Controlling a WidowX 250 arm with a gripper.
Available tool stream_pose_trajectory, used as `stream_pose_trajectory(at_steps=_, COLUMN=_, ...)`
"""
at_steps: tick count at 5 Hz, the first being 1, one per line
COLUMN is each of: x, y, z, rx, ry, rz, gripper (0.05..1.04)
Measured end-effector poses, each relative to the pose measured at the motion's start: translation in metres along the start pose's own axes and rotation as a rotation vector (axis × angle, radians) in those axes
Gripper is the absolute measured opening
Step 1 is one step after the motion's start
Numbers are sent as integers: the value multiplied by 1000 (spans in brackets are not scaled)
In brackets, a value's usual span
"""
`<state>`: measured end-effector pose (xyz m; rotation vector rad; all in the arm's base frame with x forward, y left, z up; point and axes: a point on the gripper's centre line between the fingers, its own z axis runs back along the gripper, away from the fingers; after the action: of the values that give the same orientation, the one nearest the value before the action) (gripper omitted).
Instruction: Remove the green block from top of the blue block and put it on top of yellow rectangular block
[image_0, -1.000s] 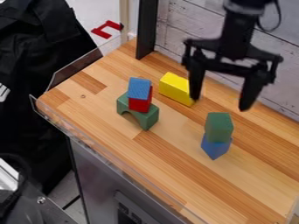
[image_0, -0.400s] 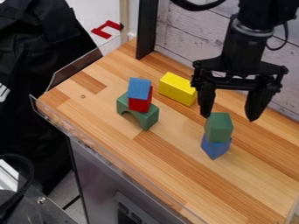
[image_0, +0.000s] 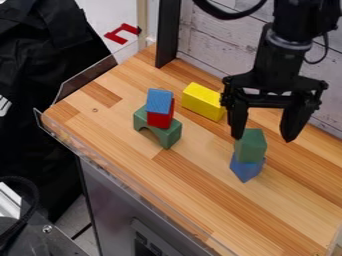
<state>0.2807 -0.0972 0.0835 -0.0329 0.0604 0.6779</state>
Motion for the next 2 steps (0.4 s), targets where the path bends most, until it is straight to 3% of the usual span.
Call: stream_pose_trajectory(at_steps=2, x=1, y=-2, z=-7, rx=7, ry=6, rz=10, gripper=1001)
